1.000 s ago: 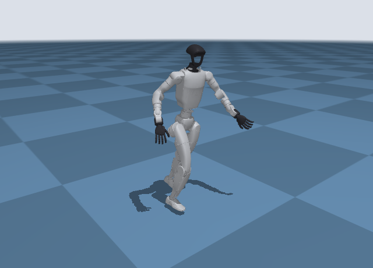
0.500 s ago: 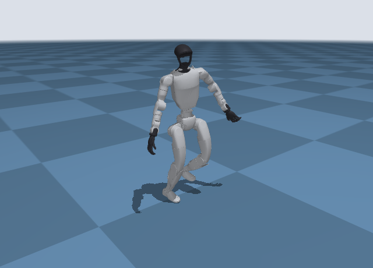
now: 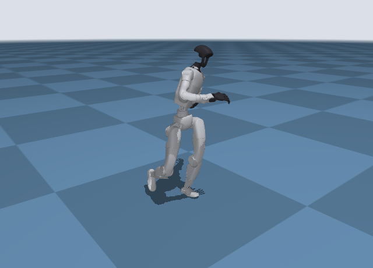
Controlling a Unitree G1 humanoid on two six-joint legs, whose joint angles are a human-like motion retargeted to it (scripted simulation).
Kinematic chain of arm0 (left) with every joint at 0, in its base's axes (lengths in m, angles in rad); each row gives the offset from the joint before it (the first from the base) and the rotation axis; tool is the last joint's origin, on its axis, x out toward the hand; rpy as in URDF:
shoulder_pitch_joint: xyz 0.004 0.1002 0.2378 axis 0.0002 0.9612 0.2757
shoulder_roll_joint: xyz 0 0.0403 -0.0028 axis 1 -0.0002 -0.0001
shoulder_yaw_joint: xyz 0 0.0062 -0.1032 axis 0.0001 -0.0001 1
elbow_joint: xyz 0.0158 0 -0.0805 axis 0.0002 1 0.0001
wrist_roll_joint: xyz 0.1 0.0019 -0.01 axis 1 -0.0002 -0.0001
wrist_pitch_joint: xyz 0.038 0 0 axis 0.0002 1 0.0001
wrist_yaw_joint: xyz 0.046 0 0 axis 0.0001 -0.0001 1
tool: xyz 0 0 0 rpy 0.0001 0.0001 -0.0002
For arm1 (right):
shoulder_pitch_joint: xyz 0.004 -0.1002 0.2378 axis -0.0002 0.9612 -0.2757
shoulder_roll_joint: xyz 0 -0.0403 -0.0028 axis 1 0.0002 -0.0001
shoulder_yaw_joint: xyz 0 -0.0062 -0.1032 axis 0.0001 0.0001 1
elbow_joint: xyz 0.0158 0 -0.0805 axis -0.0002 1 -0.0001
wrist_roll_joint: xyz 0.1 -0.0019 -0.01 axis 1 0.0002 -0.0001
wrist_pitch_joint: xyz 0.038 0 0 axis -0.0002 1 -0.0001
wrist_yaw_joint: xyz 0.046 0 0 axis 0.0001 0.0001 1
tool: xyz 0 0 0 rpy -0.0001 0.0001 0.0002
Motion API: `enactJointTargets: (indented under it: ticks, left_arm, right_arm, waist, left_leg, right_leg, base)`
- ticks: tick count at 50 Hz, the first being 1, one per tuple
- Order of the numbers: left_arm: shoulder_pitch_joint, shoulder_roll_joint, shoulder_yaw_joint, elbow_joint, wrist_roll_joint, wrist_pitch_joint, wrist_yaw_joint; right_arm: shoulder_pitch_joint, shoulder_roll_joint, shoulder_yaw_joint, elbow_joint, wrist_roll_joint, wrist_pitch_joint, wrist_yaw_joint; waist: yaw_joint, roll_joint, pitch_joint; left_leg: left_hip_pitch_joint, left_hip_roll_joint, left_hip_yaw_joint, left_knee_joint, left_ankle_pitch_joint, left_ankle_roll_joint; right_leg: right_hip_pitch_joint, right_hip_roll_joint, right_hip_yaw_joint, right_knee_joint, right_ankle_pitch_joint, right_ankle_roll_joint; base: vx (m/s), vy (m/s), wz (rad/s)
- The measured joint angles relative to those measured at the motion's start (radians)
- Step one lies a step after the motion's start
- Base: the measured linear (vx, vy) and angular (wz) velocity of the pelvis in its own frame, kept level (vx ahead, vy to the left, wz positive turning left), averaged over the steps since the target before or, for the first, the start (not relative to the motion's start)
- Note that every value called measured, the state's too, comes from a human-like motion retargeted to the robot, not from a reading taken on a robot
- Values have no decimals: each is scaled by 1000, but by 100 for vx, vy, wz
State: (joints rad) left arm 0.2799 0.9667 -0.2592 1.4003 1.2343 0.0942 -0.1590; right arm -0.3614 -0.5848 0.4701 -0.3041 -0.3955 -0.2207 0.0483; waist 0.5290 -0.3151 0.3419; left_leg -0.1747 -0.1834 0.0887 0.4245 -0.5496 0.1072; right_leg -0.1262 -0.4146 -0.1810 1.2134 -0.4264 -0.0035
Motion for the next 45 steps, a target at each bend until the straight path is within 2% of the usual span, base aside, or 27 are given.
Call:
enactJointTargets:
  ticks: [2,3,5,6,8,10,12,14,15,16,19,20,22,23,25,27,28,30,32,34,36,38,40,42,45]
  left_arm:
    - [-286,-144,-127,-15,97,66,15]
    - [-399,-225,-184,-25,146,100,27]
    - [-583,-377,-290,-63,274,172,50]
    - [-652,-427,-335,-105,350,196,62]
    - [-786,-507,-413,-216,503,219,85]
    - [-918,-569,-462,-360,621,209,100]
    - [-1075,-630,-506,-479,658,203,100]
    - [-1281,-694,-579,-539,660,199,70]
    - [-1401,-726,-631,-548,658,195,49]
    - [-1525,-753,-706,-541,652,193,33]
    - [-1842,-815,-894,-502,631,197,-6]
    - [-1915,-829,-921,-487,618,207,-14]
    - [-1951,-831,-869,-474,599,244,-25]
    - [-1938,-821,-810,-482,591,271,-28]
    - [-1867,-772,-659,-550,567,333,-11]
    - [-1686,-695,-536,-680,568,315,21]
    - [-1577,-656,-495,-749,563,295,47]
    - [-1339,-574,-449,-866,545,246,107]
    - [-1077,-472,-439,-931,517,183,146]
    - [-803,-357,-436,-928,483,135,165]
    - [-533,-236,-408,-851,463,112,175]
    - [-286,-119,-328,-708,469,110,173]
    - [-52,-10,-164,-529,486,121,158]
    - [156,72,70,-352,399,93,132]
    - [395,184,375,-132,43,-19,95]
  right_arm:
    - [207,51,-58,267,-93,68,-21]
    - [300,84,-99,415,-115,100,-37]
    - [461,136,-214,709,-118,153,-63]
    - [529,136,-284,834,-117,173,-62]
    - [657,95,-420,1066,-153,197,-44]
    - [784,4,-523,1260,-249,200,-2]
    - [912,-86,-569,1411,-341,213,61]
    - [1024,-153,-600,1533,-398,220,159]
    - [1074,-179,-617,1583,-409,217,218]
    - [1125,-192,-635,1616,-396,213,276]
    - [1250,-230,-694,1675,-348,217,422]
    - [1274,-246,-723,1688,-341,225,455]
    - [1273,-280,-774,1710,-310,261,458]
    - [1247,-293,-798,1717,-270,293,433]
    - [1126,-299,-848,1726,-111,377,299]
    - [961,-279,-844,1720,123,383,112]
    - [865,-251,-843,1716,216,372,30]
    - [657,-169,-821,1708,357,344,-101]
    - [432,-54,-712,1694,446,309,-199]
    - [230,81,-539,1647,476,269,-288]
    - [68,209,-363,1547,416,236,-357]
    - [-55,299,-228,1395,275,222,-375]
    - [-150,352,-137,1195,111,216,-320]
    - [-236,365,-61,965,38,174,-223]
    - [-432,337,54,629,135,102,-136]
  waist:
    - [-90,16,22]
    - [-164,29,7]
    - [-357,72,-75]
    - [-470,109,-136]
    - [-683,200,-259]
    - [-858,296,-363]
    - [-983,335,-416]
    - [-1056,326,-432]
    - [-1072,310,-433]
    - [-1074,294,-436]
    - [-1062,237,-430]
    - [-1055,212,-425]
    - [-1045,162,-415]
    - [-1040,138,-398]
    - [-1049,130,-327]
    - [-1079,238,-327]
    - [-1082,297,-334]
    - [-1056,372,-332]
    - [-971,387,-334]
    - [-837,356,-353]
    - [-673,285,-391]
    - [-502,190,-434]
    - [-329,90,-461]
    - [-159,35,-462]
    - [37,19,-449]
  left_leg:
    - [85,-20,-40,-25,-30,-46]
    - [132,-16,-72,-59,-25,-66]
    - [216,24,-156,-156,20,-103]
    - [246,62,-203,-209,71,-124]
    - [286,146,-290,-309,213,-179]
    - [313,226,-359,-391,411,-251]
    - [367,264,-386,-445,613,-327]
    - [451,271,-341,-482,765,-369]
    - [497,260,-290,-491,821,-369]
    - [531,271,-233,-488,845,-369]
    - [647,311,-97,-456,866,-348]
    - [687,302,-65,-436,861,-323]
    - [737,268,-38,-346,813,-270]
    - [749,249,-26,-268,760,-242]
    - [686,256,-8,25,563,-199]
    - [411,338,-36,473,290,-161]
    - [265,364,-64,658,178,-137]
    - [41,362,-103,900,16,-85]
    - [-103,306,-89,964,-59,-45]
    - [-198,236,-33,894,-66,-19]
    - [-260,182,58,708,-14,7]
    - [-283,150,176,431,75,33]
    - [-244,118,291,87,187,34]
    - [-171,110,333,-204,280,-14]
    - [-101,190,295,-425,327,-126]
  right_leg:
    - [-142,68,94,26,-29,-15]
    - [-204,120,130,10,-22,-11]
    - [-315,204,140,-72,20,5]
    - [-351,228,108,-155,56,13]
    - [-388,259,14,-379,129,20]
    - [-351,283,-94,-692,188,29]
    - [-260,307,-123,-997,239,75]
    - [-180,309,-92,-1187,284,144]
    - [-153,301,-56,-1246,294,180]
    - [-142,312,-7,-1272,278,188]
    - [-93,373,136,-1291,235,169]
    - [-68,381,185,-1283,226,159]
    - [-10,372,194,-1236,291,124]
    - [26,363,174,-1203,356,104]
    - [80,390,179,-1092,330,50]
    - [-17,486,161,-885,176,5]
    - [-78,527,146,-786,115,2]
    - [-129,574,142,-653,27,18]
    - [-93,583,194,-629,-12,43]
    - [-10,560,301,-690,-13,64]
    - [85,487,425,-815,40,90]
    - [168,379,530,-971,159,122]
    - [241,274,602,-1116,354,175]
    - [324,230,625,-1222,597,242]
    - [429,259,470,-1282,827,265]
  base:
    - [108,17,142]
    - [112,14,172]
    - [117,10,200]
    - [123,2,218]
    - [129,-9,224]
    - [137,-27,222]
    - [145,-44,207]
    - [146,-45,128]
    - [140,-47,42]
    - [136,-59,3]
    - [131,-76,-63]
    - [127,-61,-111]
    - [123,-53,-132]
    - [117,-46,-135]
    - [108,-38,-108]
    - [95,-26,-63]
    - [92,-17,-67]
    - [95,-10,-94]
    - [102,-7,-155]
    - [107,-3,-217]
    - [114,3,-232]
    - [121,12,-201]
    - [130,21,-184]
    - [139,24,-181]
    - [137,20,-141]
